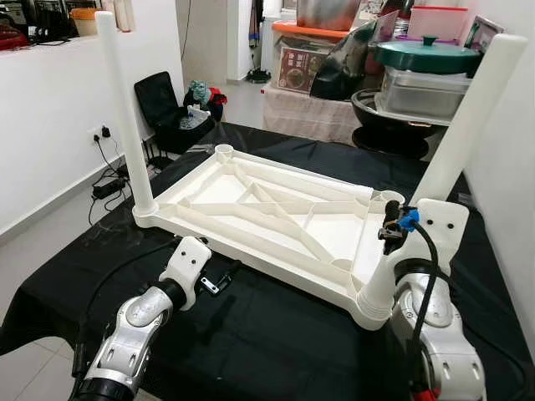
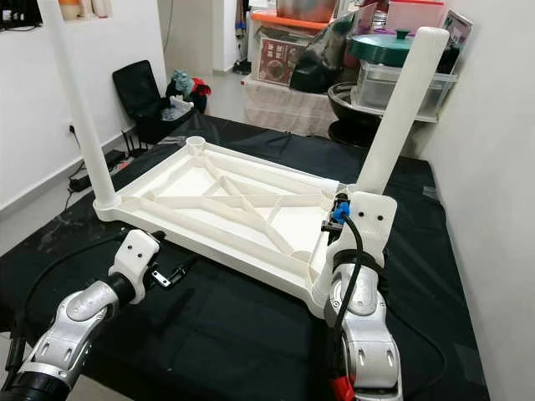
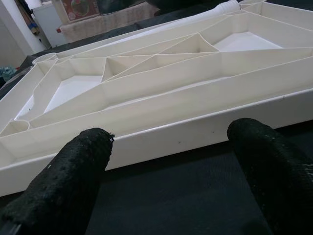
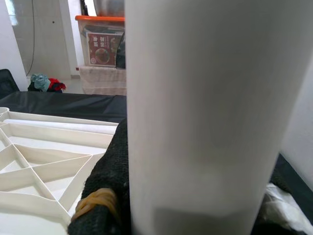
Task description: Building children table
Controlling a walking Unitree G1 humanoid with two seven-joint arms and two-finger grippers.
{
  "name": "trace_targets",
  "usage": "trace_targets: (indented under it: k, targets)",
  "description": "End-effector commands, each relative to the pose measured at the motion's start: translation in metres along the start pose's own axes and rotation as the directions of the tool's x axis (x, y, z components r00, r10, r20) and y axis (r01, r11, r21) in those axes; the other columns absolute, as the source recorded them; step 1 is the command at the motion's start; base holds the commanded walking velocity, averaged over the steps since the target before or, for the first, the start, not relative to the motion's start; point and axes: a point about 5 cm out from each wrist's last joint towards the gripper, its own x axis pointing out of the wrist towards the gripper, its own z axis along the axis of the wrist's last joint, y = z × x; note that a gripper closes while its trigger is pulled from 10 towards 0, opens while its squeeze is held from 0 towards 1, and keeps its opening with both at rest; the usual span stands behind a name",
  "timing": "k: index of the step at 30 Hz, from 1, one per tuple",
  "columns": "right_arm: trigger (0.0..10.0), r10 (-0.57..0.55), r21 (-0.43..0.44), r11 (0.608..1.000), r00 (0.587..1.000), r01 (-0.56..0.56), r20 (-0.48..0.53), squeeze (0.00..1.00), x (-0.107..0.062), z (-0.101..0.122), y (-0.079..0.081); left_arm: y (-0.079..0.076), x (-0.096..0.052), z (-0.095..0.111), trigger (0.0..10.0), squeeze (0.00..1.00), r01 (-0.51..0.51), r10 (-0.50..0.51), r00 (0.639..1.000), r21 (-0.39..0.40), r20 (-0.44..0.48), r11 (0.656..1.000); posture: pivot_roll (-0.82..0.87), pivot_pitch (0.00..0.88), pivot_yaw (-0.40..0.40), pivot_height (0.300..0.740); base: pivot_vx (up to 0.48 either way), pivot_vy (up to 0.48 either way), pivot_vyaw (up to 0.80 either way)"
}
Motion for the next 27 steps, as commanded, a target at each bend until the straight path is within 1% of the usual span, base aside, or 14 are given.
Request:
trace_targets:
  k: [1, 2, 4, 6, 8, 10, 11, 13, 15, 16, 18, 25, 26, 27]
  targets:
    - [10.0, -0.028, -0.053, 0.998, 0.992, 0.022, -0.121, 0.41, 0.0, -0.025, -0.004, -0.003, 0.001, -0.002, 10.0, 0.0, 0.009, -0.009, 1.0, 0.002, -0.011, 1.0, 0.02, 0.0, -0.076, 0.74, 0.0, 0.0, 0.0]
    - [10.0, -0.007, -0.042, 0.999, 0.994, 0.002, -0.108, 1.0, 0.001, -0.022, -0.004, -0.003, 0.001, -0.002, 10.0, 0.0, 0.01, -0.01, 1.0, 0.003, -0.01, 1.0, 0.02, 0.0, -0.073, 0.74, 0.0, 0.0, 0.0]
    - [10.0, 0.02, -0.026, 0.999, 0.994, -0.023, -0.103, 1.0, 0.001, -0.021, -0.003, -0.002, 0.001, -0.002, 10.0, 0.0, 0.011, -0.011, 1.0, 0.004, -0.01, 1.0, 0.02, 0.0, -0.073, 0.74, 0.0, 0.0, 0.0]
    - [10.0, 0.129, -0.03, 0.991, 0.99, -0.131, -0.058, 0.0, 0.005, -0.013, 0.002, -0.002, 0.001, -0.002, 10.0, 0.0, 0.012, -0.012, 1.0, 0.006, -0.009, 1.0, 0.02, 0.0, -0.073, 0.74, 0.0, 0.0, 0.0]
    - [10.0, 0.129, -0.03, 0.991, 0.99, -0.131, -0.058, 0.0, 0.005, -0.013, 0.002, -0.002, 0.001, -0.002, 10.0, 0.0, 0.012, -0.012, 1.0, 0.006, -0.009, 1.0, 0.02, 0.0, -0.073, 0.74, 0.0, 0.0, 0.0]
    - [10.0, 0.199, -0.027, 0.98, 0.98, -0.199, -0.018, 0.0, 0.007, -0.008, 0.004, -0.001, 0.001, -0.002, 10.0, 0.0, 0.012, -0.012, 1.0, 0.007, -0.009, 1.0, 0.02, 0.0, -0.072, 0.74, 0.0, 0.0, 0.0]
    - [10.0, 0.321, -0.021, 0.947, 0.947, -0.321, 0.018, 0.0, 0.008, -0.004, 0.007, -0.001, 0.002, -0.001, 10.0, 0.0, 0.013, -0.013, 1.0, 0.007, -0.009, 1.0, 0.02, 0.0, -0.07, 0.74, 0.0, 0.0, 0.0]
    - [10.0, 0.321, -0.021, 0.947, 0.947, -0.321, 0.018, 0.0, 0.008, -0.004, 0.007, -0.001, 0.002, -0.001, 10.0, 0.0, 0.013, -0.013, 1.0, 0.007, -0.009, 1.0, 0.02, 0.0, -0.07, 0.74, 0.0, 0.0, 0.0]
    - [10.0, 0.583, -0.031, 0.812, 0.81, -0.582, 0.059, 0.0, 0.004, 0.003, 0.011, -0.001, 0.002, -0.001, 10.0, 0.0, 0.017, -0.017, 1.0, 0.009, -0.006, 1.0, 0.03, 0.0, -0.074, 0.74, 0.0, 0.0, 0.0]
    - [10.0, 0.583, -0.031, 0.812, 0.81, -0.582, 0.059, 0.0, 0.004, 0.003, 0.011, -0.001, 0.002, -0.001, 10.0, 0.0, 0.017, -0.017, 1.0, 0.009, -0.006, 1.0, 0.03, 0.0, -0.074, 0.74, 0.0, 0.0, 0.0]
    - [10.0, 0.709, -0.062, 0.705, 0.703, -0.706, 0.057, 0.0, -0.001, 0.005, 0.012, 0.0, 0.002, 0.0, 10.0, 0.0, 0.017, -0.017, 1.0, 0.01, -0.005, 1.0, 0.04, 0.0, -0.079, 0.74, 0.0, 0.0, 0.0]
    - [10.0, 0.809, -0.092, 0.587, 0.587, -0.804, 0.03, 0.0, -0.004, 0.001, 0.015, 0.001, 0.0, 0.0, 10.0, 0.0, 0.015, -0.015, 1.0, 0.013, -0.003, 1.0, 0.05, 0.0, -0.084, 0.74, 0.0, 0.0, 0.0]
    - [10.0, 0.837, -0.09, 0.547, 0.546, -0.832, 0.032, 0.0, -0.005, 0.001, 0.017, 0.001, 0.0, 0.0, 10.0, 0.0, 0.016, -0.016, 1.0, 0.013, -0.003, 1.0, 0.05, 0.0, -0.085, 0.74, 0.0, 0.0, 0.0]
    - [10.0, 0.837, -0.09, 0.547, 0.546, -0.832, 0.032, 0.0, -0.005, 0.001, 0.017, 0.001, 0.0, 0.0, 10.0, 0.0, 0.016, -0.016, 1.0, 0.013, -0.003, 1.0, 0.05, 0.0, -0.085, 0.74, 0.0, 0.0, 0.0]
